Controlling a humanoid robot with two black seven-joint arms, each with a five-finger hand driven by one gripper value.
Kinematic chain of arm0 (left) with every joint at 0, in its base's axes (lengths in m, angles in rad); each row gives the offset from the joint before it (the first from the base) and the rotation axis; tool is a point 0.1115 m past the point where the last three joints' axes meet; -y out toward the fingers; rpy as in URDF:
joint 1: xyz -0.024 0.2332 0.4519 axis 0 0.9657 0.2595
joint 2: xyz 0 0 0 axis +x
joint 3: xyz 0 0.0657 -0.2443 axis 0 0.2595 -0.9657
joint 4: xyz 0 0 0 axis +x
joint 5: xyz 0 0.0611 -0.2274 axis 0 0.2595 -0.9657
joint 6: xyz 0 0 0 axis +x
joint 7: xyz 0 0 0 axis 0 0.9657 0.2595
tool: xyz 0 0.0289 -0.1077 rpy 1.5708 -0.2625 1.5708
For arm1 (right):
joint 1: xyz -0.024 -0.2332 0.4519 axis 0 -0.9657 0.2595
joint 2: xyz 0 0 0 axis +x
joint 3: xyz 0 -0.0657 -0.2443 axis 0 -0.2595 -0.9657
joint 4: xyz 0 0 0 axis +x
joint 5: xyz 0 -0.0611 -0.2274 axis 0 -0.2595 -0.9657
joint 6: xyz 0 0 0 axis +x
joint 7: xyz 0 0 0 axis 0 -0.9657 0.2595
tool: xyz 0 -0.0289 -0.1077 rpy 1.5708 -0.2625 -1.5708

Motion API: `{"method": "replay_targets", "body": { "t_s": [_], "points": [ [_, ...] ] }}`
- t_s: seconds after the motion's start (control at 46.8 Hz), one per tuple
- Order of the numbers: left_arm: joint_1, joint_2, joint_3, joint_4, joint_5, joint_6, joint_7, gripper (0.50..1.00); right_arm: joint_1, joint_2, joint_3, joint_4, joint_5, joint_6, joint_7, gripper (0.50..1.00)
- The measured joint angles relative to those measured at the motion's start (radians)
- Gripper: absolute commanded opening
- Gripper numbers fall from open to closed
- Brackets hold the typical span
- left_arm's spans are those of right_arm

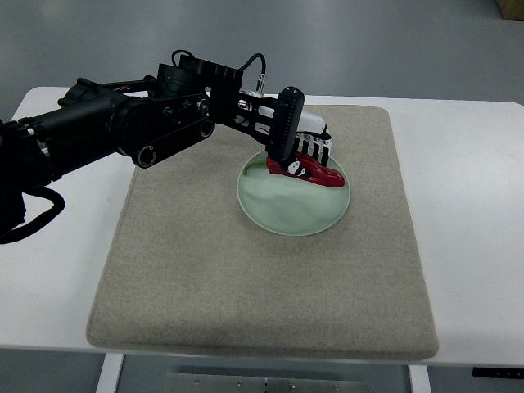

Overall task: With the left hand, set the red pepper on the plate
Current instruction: 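Lift the pepper with the left hand and carry it over the plate, then open the left hand to release the pepper and lift away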

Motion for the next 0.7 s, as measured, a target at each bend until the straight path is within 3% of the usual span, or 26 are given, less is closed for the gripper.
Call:
{"method": "replay_targets", "body": {
  "t_s": [0.299,0.448,0.705],
  "points": [
    [0.024,-0.009,0.005,0.035,0.003,0.009,0.0,0.5,0.0,0.0,0.0,0.0,0.0,0.0,0.0,0.932],
    [0.025,-0.009,0.005,0.038,0.003,0.009,0.0,0.675,0.0,0.0,0.0,0.0,0.0,0.0,0.0,0.932],
    [0.03,-0.008,0.006,0.038,0.006,0.009,-0.001,0.698,0.0,0.0,0.0,0.0,0.0,0.0,0.0,0.932]
  ]
}}
